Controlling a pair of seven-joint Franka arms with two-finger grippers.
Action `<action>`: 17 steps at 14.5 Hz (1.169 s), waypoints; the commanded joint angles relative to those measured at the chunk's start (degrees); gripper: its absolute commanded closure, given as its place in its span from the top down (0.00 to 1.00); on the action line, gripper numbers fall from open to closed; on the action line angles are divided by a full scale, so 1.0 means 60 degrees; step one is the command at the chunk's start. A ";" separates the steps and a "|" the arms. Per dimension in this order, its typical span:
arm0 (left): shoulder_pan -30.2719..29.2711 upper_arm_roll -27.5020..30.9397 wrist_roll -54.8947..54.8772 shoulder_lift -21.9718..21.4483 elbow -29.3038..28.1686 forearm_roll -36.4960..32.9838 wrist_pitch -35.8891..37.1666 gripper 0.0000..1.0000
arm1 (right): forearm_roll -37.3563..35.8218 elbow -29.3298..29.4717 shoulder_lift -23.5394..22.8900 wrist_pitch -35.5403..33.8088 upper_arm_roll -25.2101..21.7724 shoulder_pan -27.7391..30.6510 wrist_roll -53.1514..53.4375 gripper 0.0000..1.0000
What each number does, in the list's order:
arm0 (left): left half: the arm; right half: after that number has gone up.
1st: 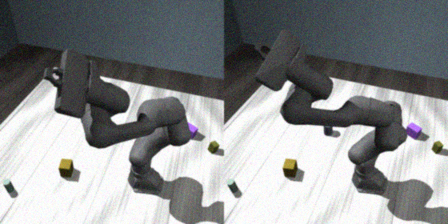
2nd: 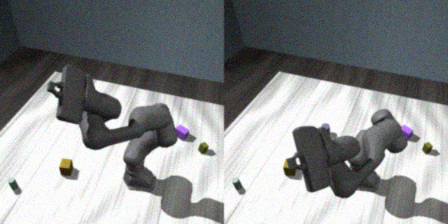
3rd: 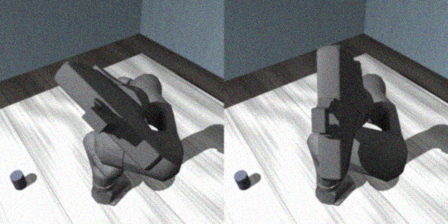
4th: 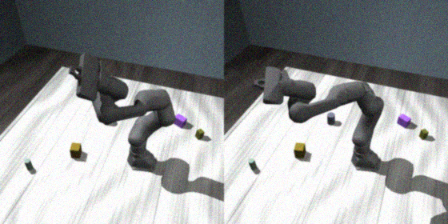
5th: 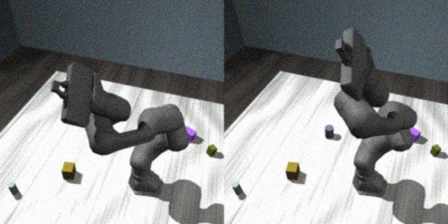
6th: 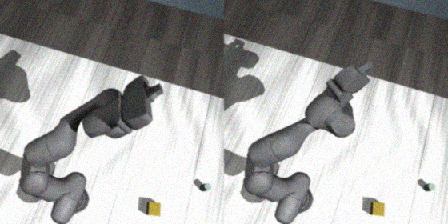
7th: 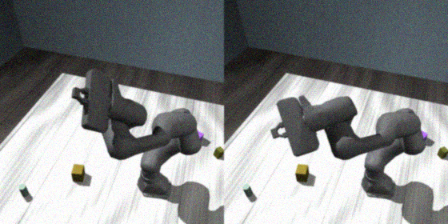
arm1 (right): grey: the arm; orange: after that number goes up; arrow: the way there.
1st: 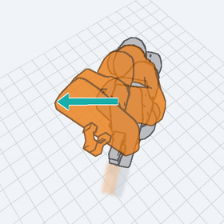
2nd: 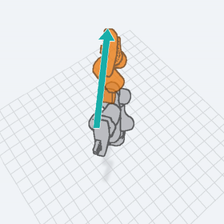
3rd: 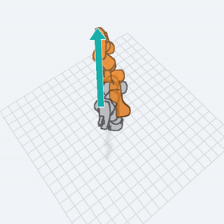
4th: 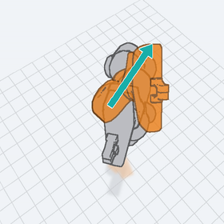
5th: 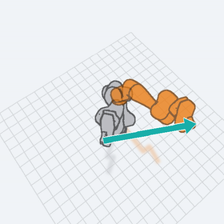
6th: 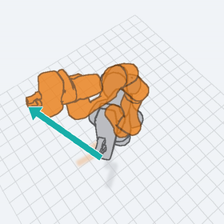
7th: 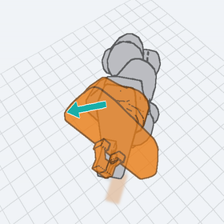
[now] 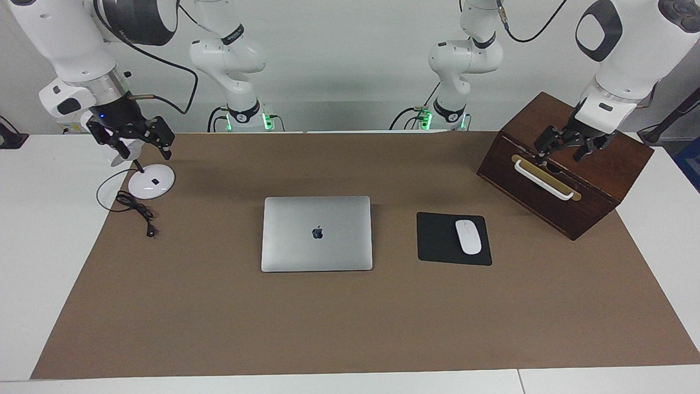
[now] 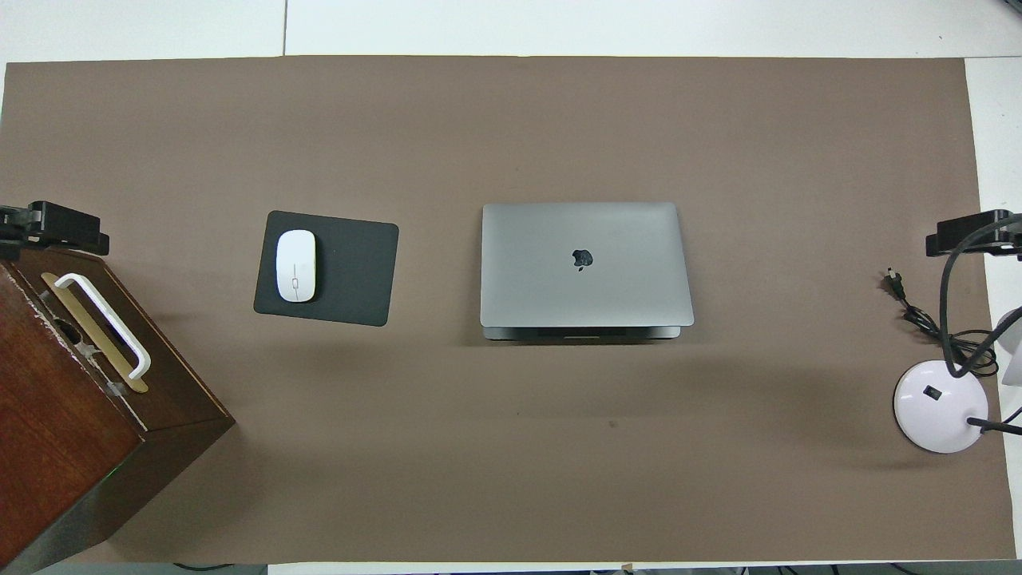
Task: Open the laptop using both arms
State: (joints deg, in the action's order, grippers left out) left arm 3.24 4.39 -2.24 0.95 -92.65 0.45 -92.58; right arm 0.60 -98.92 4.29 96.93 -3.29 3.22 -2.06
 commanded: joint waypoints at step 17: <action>0.0060 -0.0015 -0.0023 -0.0290 -0.0379 -0.0221 -0.0112 1.00 | 0.0002 -0.0183 0.0164 0.0148 0.0065 0.0122 -0.0154 1.00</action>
State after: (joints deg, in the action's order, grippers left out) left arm 3.26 4.29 -2.24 0.91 -92.76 0.45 -92.58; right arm 0.60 -98.92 4.29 97.00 -3.29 3.22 -2.06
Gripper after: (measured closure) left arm 0.000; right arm 0.000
